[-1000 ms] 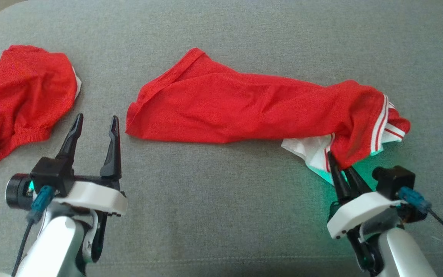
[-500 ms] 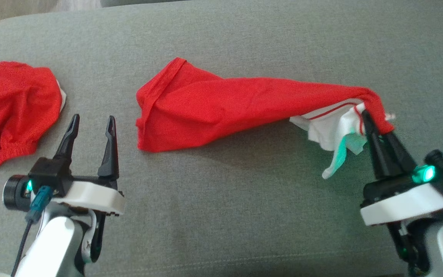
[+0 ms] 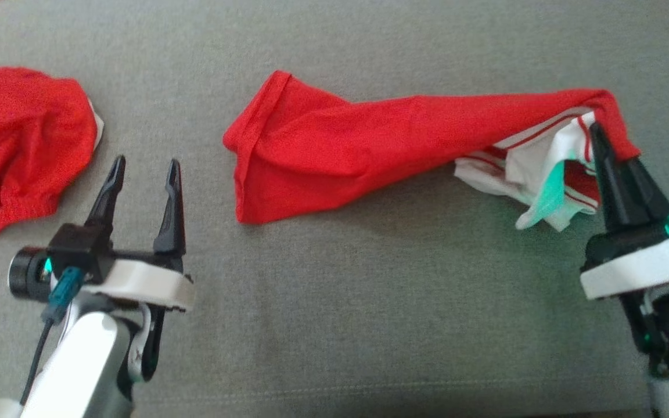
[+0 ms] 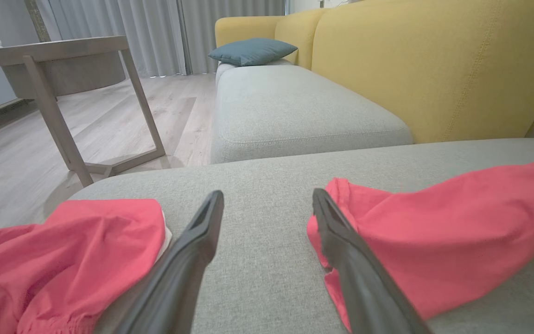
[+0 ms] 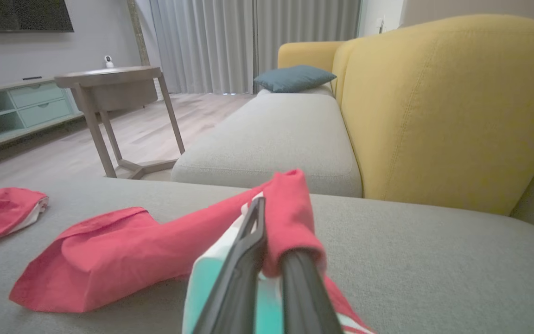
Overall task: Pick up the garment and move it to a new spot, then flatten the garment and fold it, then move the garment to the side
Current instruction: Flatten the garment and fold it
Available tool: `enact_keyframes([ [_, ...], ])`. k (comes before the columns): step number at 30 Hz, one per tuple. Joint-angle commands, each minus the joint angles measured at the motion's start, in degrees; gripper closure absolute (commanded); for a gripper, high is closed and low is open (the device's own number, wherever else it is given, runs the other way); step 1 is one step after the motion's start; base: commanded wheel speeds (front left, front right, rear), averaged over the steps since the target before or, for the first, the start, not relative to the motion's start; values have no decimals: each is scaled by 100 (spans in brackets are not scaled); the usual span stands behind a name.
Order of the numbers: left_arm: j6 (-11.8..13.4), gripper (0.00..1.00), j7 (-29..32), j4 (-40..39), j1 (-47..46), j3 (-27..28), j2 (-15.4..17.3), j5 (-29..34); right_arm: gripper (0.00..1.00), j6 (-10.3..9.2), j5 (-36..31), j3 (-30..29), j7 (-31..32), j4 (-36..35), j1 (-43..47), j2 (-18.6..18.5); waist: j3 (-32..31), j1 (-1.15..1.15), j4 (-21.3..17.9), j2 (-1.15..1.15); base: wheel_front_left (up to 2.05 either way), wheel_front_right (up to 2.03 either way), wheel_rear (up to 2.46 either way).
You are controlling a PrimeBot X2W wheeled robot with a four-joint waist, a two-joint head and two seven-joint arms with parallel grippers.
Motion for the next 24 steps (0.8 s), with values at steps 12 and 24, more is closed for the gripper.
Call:
enact_keyframes([
  [12,-151,0,-58,-91,-882,24,-100,217,100,43,413,-182,-104,1263,-1158,-748,908,0,285,0,0,0,0],
  [24,-301,0,-74,119,-1184,-35,-277,345,0,43,747,-145,-581,2752,-1790,-1416,1080,0,277,0,0,0,0],
])
